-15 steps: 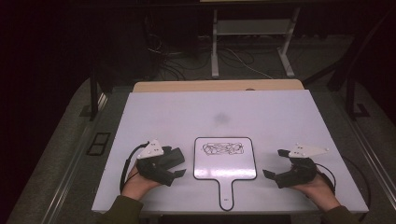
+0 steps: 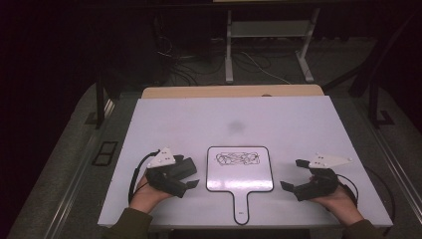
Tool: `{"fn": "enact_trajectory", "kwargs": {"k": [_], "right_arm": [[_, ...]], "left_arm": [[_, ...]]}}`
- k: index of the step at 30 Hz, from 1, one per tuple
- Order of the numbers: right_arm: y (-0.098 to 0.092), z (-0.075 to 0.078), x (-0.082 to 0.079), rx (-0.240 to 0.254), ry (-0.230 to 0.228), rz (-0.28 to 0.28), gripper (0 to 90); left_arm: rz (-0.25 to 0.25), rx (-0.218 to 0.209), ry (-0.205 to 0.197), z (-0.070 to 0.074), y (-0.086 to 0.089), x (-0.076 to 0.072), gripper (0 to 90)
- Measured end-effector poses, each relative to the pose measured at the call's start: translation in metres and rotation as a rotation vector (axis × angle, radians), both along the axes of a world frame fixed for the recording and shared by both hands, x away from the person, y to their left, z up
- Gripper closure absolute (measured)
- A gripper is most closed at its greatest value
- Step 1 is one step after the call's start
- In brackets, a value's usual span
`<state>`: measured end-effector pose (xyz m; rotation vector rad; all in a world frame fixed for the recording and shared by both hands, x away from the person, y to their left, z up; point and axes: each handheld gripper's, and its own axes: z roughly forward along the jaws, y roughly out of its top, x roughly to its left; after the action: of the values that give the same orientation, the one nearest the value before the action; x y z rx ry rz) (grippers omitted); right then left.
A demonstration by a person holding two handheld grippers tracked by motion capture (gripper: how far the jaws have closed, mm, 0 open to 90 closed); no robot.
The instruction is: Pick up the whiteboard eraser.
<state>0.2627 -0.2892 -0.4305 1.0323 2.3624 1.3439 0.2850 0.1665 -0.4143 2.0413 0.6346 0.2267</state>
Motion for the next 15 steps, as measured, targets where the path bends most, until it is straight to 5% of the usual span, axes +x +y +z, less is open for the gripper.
{"fn": "enact_trajectory", "kwargs": {"k": [15], "right_arm": [[0.000,0.000,0.000,0.013,-0.002,-0.004,0.0]], "left_arm": [[0.003,-0.003,-0.009,0.008,0.004,0.012,0.0]]}}
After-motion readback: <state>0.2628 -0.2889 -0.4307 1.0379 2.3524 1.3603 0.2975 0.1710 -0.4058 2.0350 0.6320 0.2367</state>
